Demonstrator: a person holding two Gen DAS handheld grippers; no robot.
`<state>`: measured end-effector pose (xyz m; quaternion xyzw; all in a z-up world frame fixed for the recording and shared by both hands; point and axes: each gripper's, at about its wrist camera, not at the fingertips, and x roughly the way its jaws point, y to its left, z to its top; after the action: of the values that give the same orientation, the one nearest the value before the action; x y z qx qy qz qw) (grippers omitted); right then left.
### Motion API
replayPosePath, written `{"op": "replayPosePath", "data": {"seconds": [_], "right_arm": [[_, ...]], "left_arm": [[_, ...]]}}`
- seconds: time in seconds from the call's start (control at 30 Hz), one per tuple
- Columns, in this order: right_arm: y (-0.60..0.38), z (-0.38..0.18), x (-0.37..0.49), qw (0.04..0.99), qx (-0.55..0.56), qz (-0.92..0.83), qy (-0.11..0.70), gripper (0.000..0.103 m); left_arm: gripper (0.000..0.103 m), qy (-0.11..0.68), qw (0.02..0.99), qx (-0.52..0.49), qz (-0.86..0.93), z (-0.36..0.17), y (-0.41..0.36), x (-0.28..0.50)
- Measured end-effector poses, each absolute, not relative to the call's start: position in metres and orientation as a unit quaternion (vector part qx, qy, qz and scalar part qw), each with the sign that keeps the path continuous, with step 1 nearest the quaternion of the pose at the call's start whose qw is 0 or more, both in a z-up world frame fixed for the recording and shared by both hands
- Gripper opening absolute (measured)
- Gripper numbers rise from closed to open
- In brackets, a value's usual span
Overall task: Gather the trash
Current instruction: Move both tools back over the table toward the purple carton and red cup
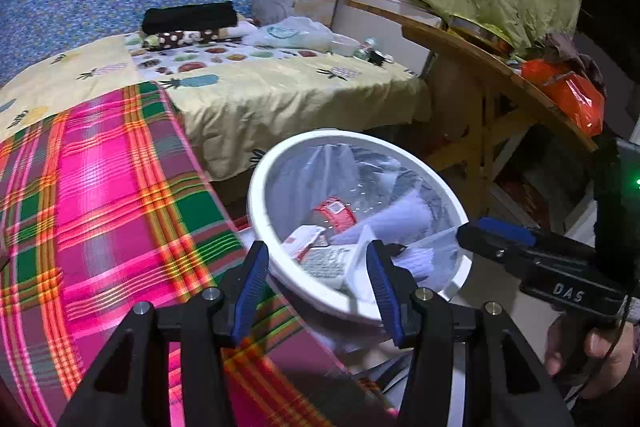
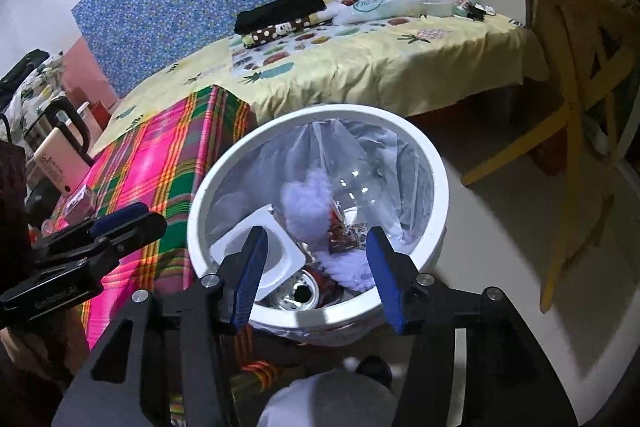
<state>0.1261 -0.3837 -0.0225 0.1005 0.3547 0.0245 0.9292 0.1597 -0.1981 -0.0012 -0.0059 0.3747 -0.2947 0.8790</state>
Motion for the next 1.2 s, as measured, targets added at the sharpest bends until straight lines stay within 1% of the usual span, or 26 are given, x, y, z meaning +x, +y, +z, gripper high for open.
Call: {"op": "replayPosePath", "data": {"seconds": [0.63, 1.2], "right_arm": [[-0.322, -0.013, 0.117, 0.927, 0.074, 0.119, 0.348, 0.053], [-0.274, -0.007, 0.112, 0.921, 0.046, 0.180, 0.343, 0.053]], "left_arm": [[0.053, 0.370, 0.906, -0.038, -0.203, -0.003, -0.120, 0.132], [0.053, 0.361, 0.922, -0.049, -0.133, -0.005, -0.067, 0.106]]}}
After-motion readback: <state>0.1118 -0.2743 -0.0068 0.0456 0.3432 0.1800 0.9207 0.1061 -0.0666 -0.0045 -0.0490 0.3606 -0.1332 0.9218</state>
